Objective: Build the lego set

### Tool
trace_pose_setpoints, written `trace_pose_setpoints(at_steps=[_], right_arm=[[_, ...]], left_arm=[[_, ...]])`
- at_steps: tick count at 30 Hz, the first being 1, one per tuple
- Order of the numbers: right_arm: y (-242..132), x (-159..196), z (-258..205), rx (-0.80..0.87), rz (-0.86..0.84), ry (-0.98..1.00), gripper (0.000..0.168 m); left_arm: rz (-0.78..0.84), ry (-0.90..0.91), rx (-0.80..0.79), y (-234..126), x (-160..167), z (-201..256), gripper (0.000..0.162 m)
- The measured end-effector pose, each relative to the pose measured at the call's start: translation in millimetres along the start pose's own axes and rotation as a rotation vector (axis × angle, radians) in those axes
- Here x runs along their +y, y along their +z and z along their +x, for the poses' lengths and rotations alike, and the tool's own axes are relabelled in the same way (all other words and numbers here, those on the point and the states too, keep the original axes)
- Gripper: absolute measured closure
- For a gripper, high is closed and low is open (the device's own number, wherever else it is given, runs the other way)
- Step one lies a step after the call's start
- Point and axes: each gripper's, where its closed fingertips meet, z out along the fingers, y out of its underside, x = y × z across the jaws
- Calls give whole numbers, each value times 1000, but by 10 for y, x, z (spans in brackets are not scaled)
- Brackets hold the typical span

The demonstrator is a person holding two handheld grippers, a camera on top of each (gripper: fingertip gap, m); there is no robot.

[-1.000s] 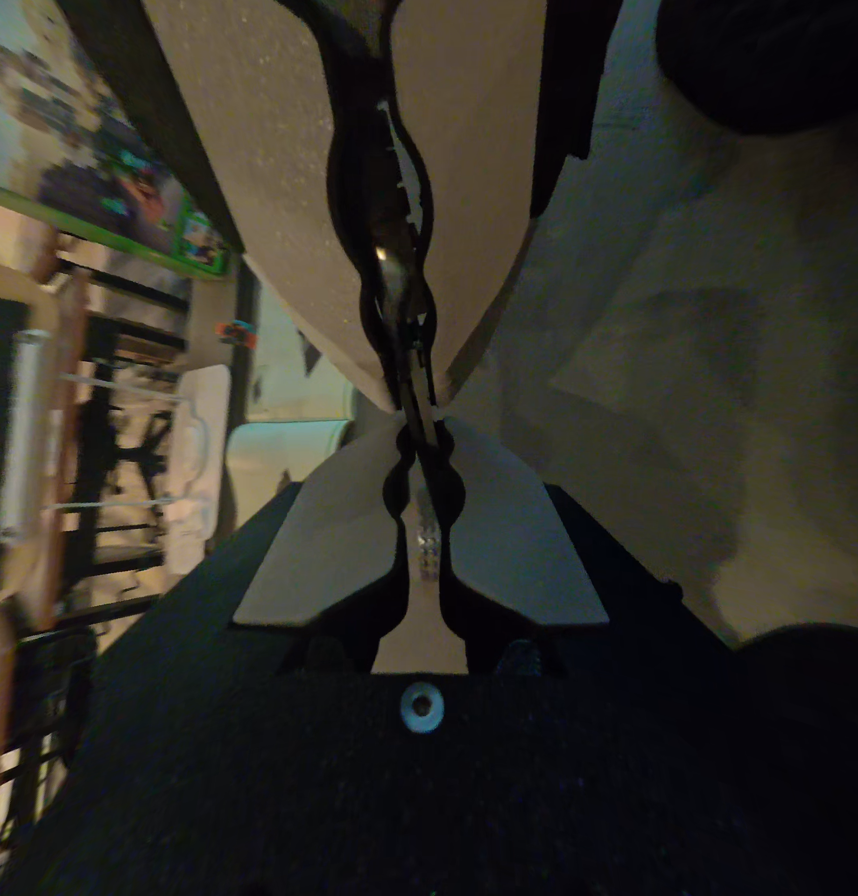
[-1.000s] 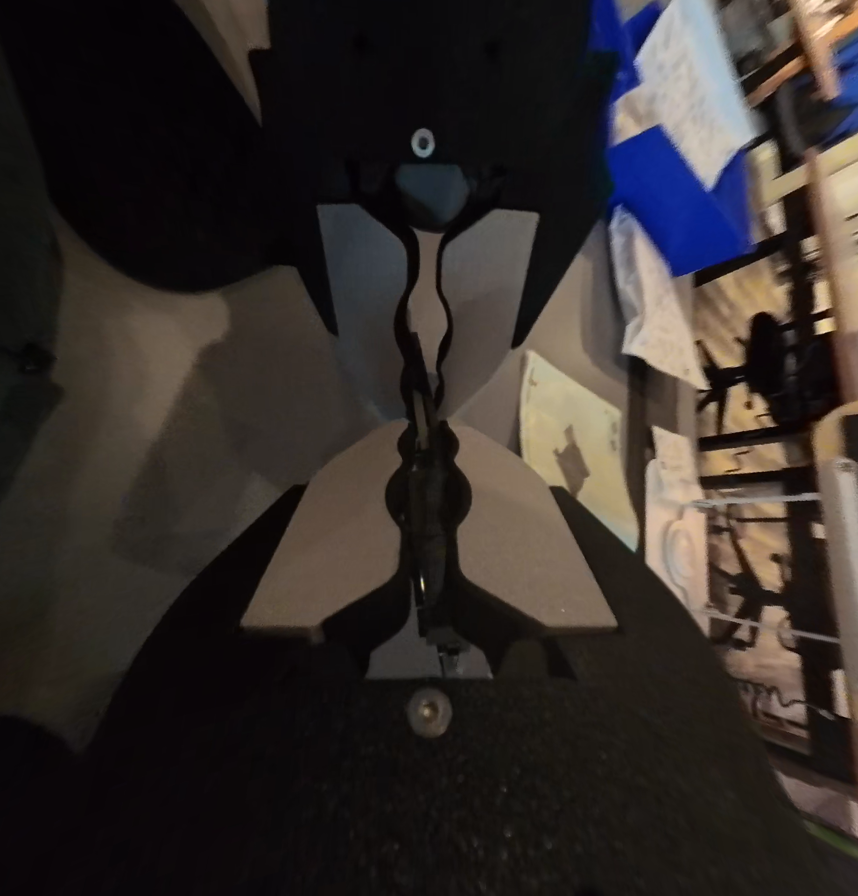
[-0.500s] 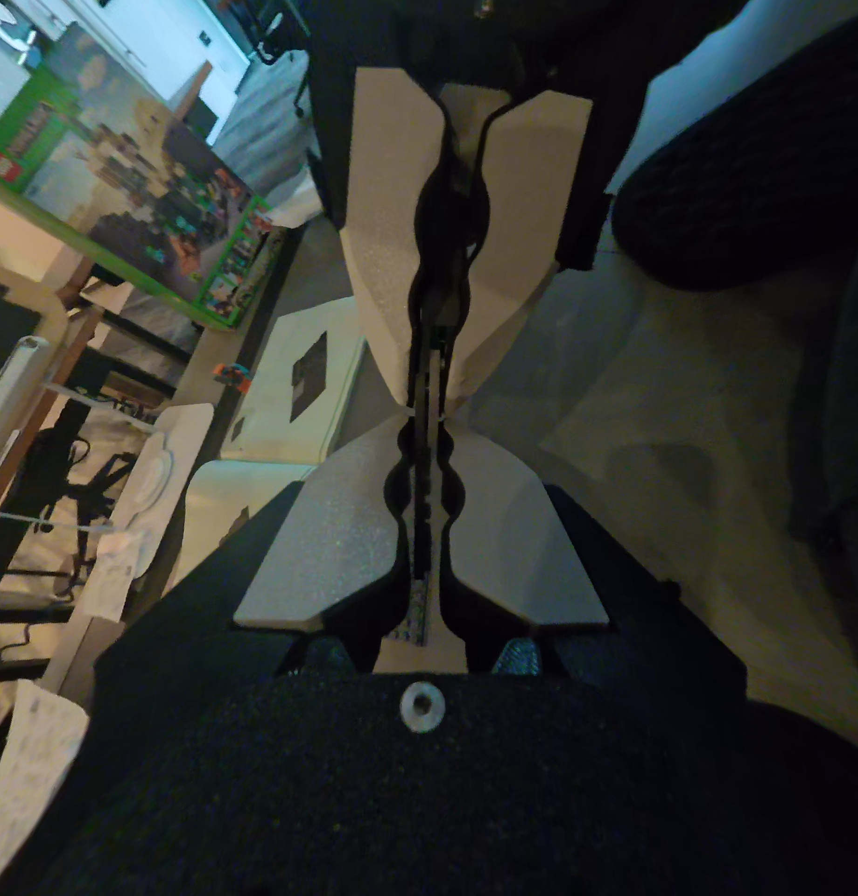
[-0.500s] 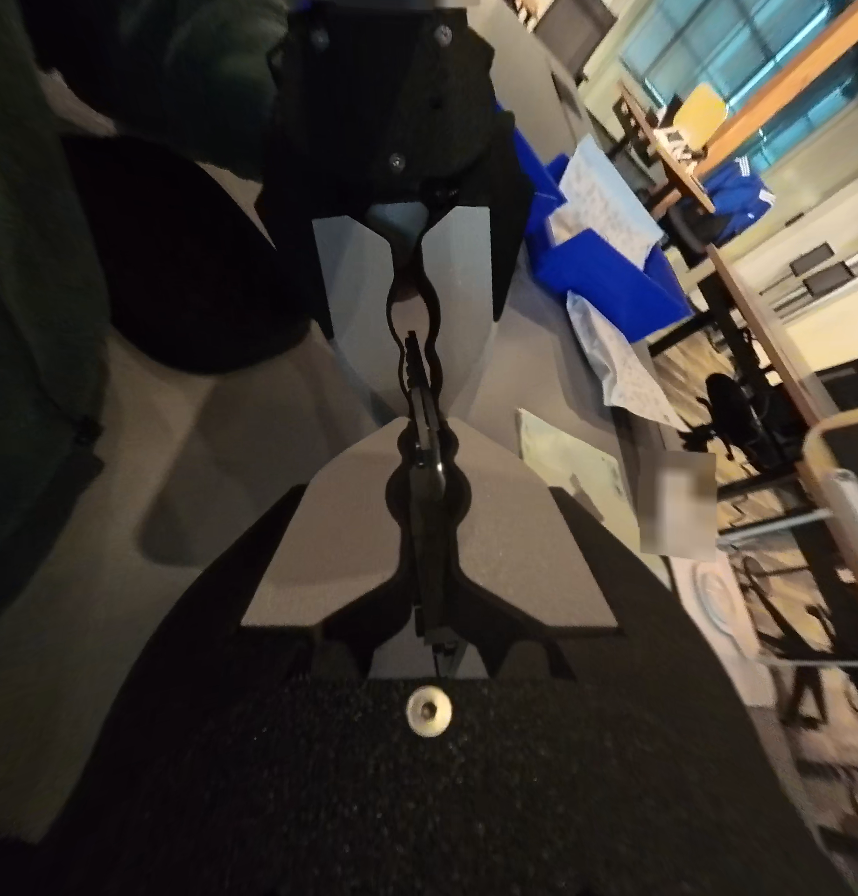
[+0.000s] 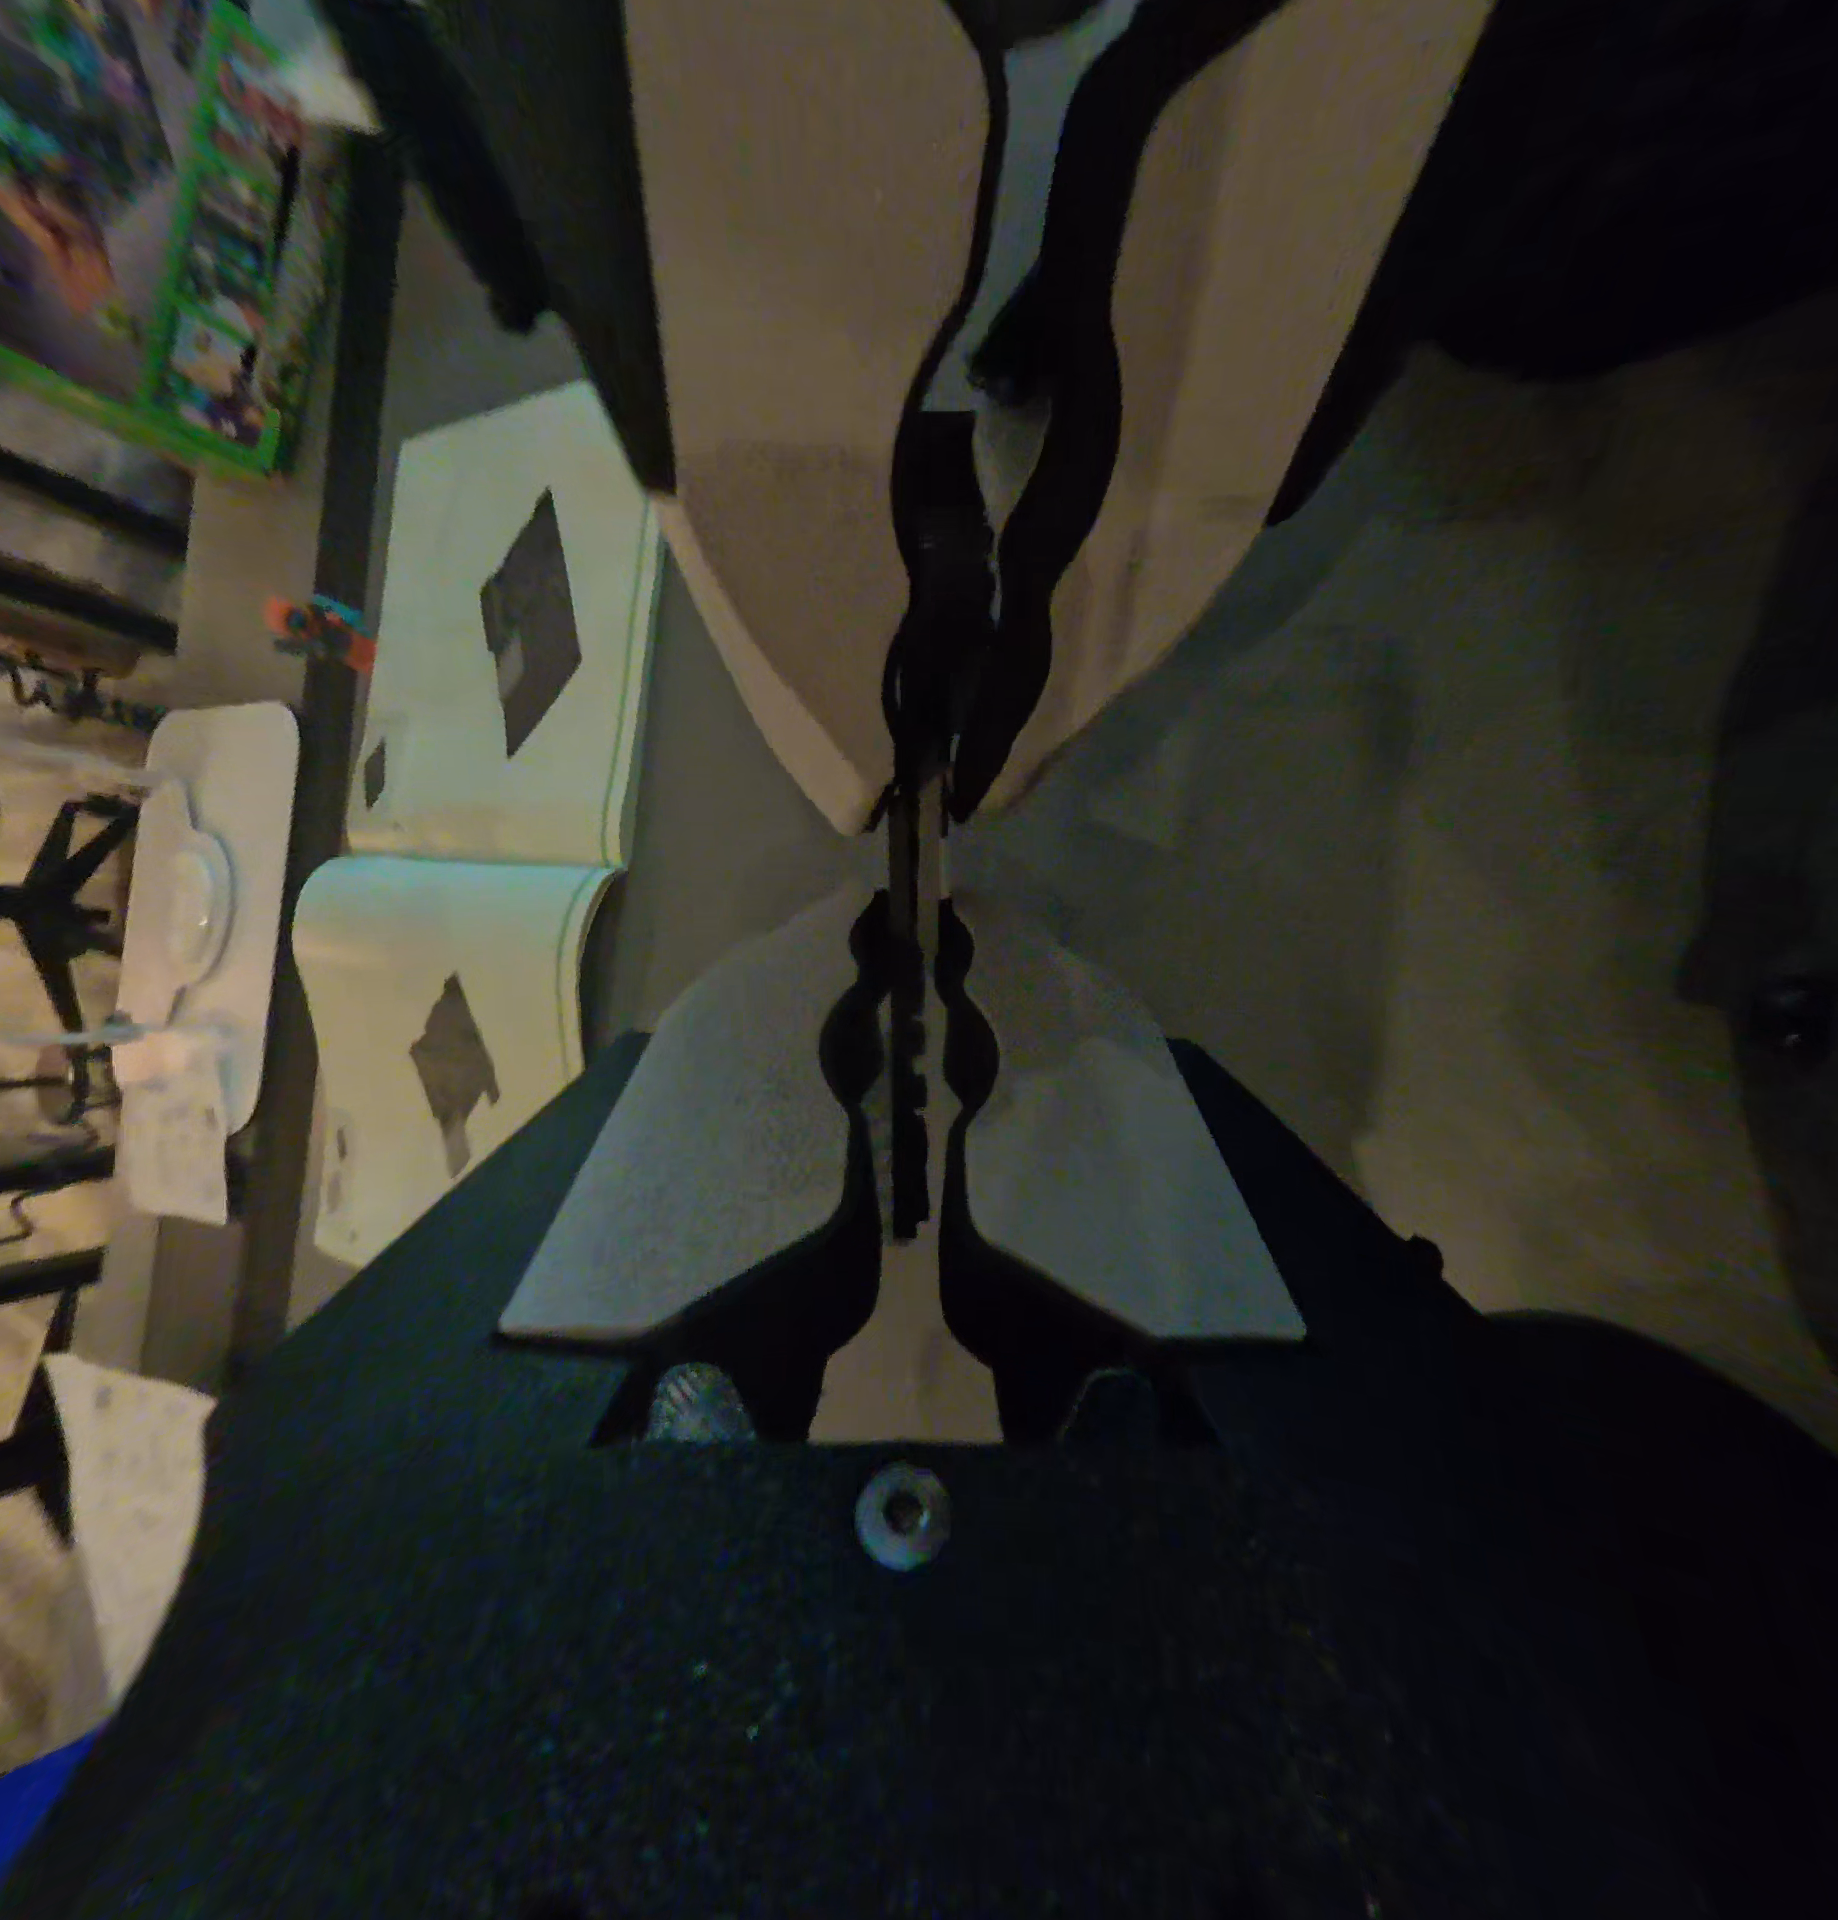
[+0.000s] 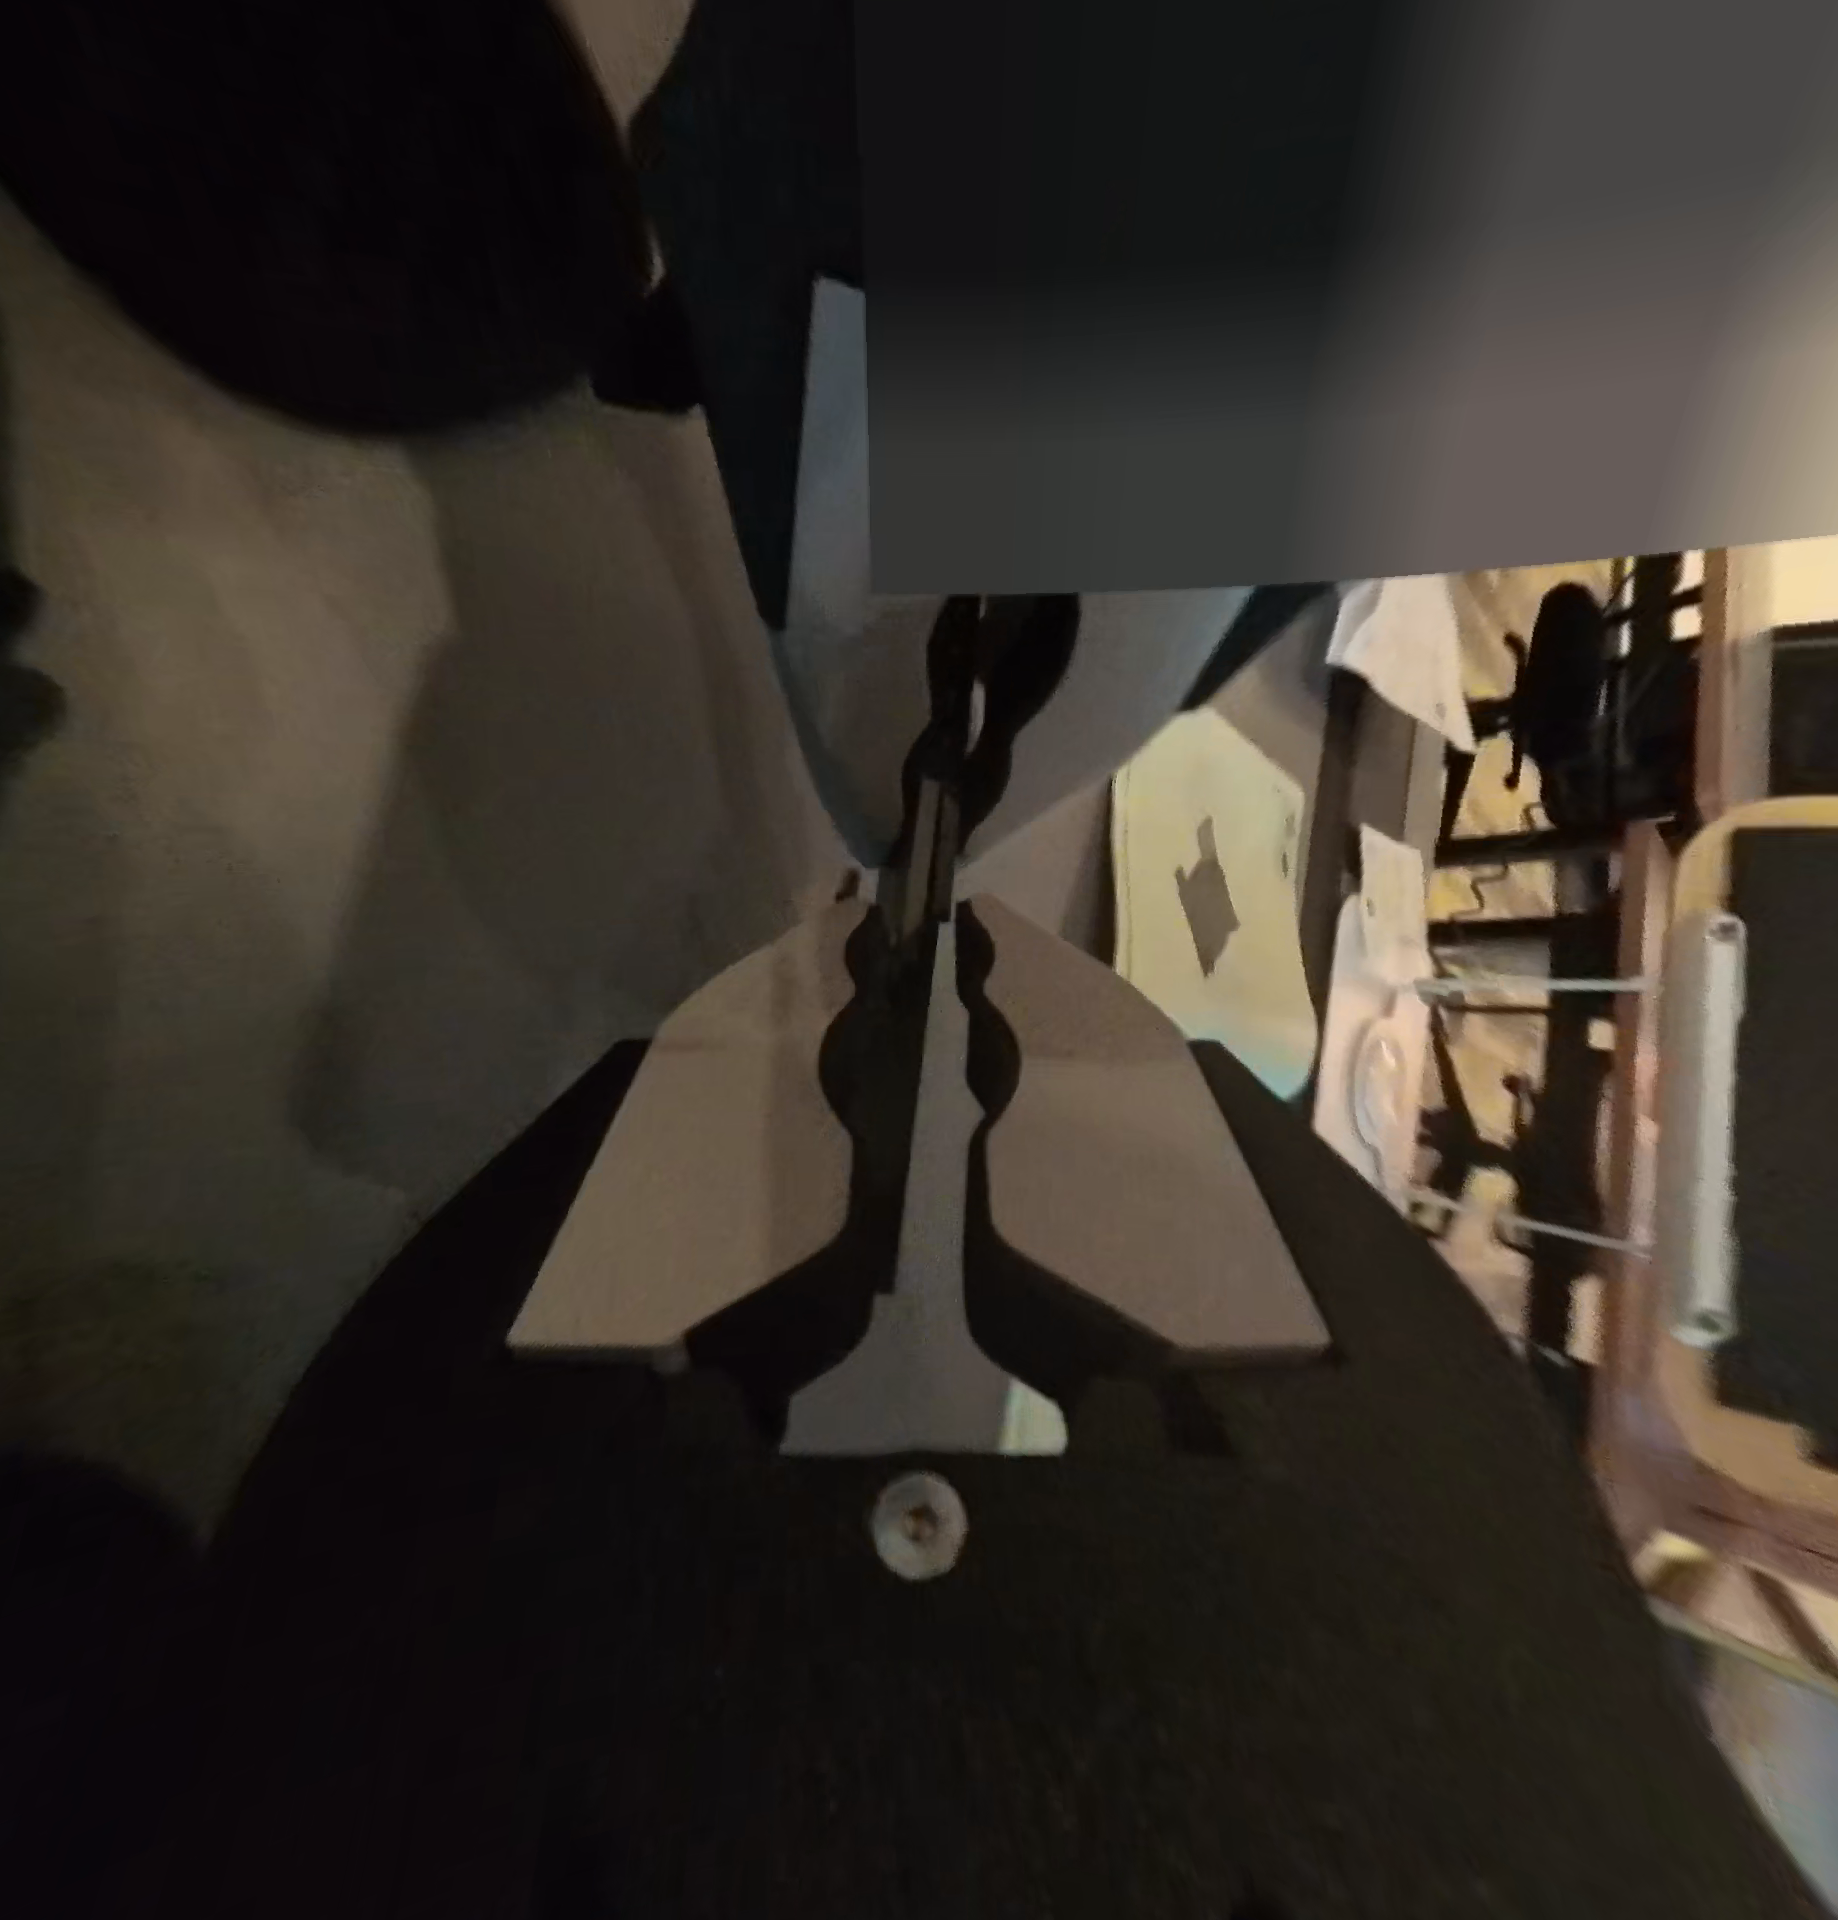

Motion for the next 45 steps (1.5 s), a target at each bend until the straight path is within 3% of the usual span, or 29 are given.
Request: trace_pose_setpoints(at_steps=[10, 17, 20, 24, 28, 38, 40, 45], right_arm=[[78, -83, 40, 34, 60, -20, 160], [-23, -167, 38, 36, 249, 127, 163], [-63, -182, 26, -2, 331, 210, 163], [-144, -232, -8, -68, 468, 298, 163], [-185, -247, -40, -118, 543, 344, 162], [-32, -198, -112, -104, 314, 177, 154], [-4, -179, -102, -84, 269, 143, 159], [-49, -198, -66, -66, 289, 184, 162]], left_arm=[[-87, 68, -47, -50, 84, -32, 155], [138, 22, -78, -157, -12, -39, 152], [237, 15, -115, -195, -39, -60, 144], [373, -75, -59, -243, -104, 24, 149], [399, -95, 0, -261, -145, 101, 154], [249, -91, 94, -158, -79, 134, 154], [216, -67, 88, -136, -76, 127, 155], [197, -19, 54, -177, -112, 97, 155]])
